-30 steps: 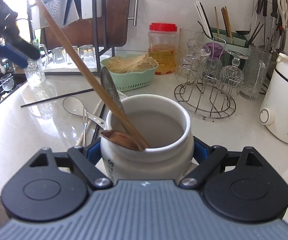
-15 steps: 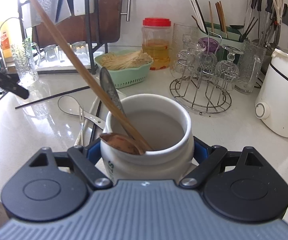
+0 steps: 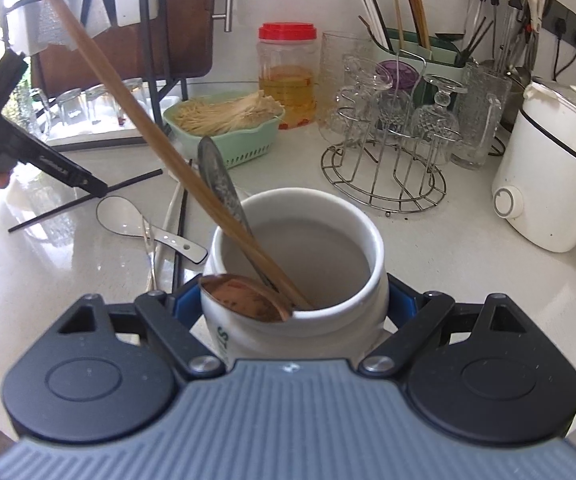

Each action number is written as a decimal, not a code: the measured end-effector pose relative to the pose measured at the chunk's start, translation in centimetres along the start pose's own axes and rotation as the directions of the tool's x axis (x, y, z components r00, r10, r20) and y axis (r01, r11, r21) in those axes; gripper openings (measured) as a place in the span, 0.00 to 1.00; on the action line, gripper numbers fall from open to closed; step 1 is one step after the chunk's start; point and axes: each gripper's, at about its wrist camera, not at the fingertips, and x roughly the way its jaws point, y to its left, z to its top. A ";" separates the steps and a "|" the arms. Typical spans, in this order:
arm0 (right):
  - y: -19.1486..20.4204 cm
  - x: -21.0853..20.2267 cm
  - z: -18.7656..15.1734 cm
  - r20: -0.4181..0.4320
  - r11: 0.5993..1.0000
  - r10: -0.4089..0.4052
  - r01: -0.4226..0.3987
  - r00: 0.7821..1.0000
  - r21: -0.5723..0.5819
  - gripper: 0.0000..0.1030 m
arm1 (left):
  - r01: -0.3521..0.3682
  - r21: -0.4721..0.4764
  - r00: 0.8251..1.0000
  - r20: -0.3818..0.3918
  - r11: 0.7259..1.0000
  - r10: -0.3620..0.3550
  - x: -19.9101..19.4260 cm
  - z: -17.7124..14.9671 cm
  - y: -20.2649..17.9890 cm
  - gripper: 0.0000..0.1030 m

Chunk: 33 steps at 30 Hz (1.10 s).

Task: Organize utensils
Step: 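Grasp the black chopstick by its end with the left gripper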

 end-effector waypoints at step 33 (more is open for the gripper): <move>0.3 0.3 0.3 -0.024 1.000 -0.023 0.023 0.999 0.001 0.89 | 0.029 0.015 1.000 -0.012 0.999 -0.028 1.5 3.4 -2.8 0.05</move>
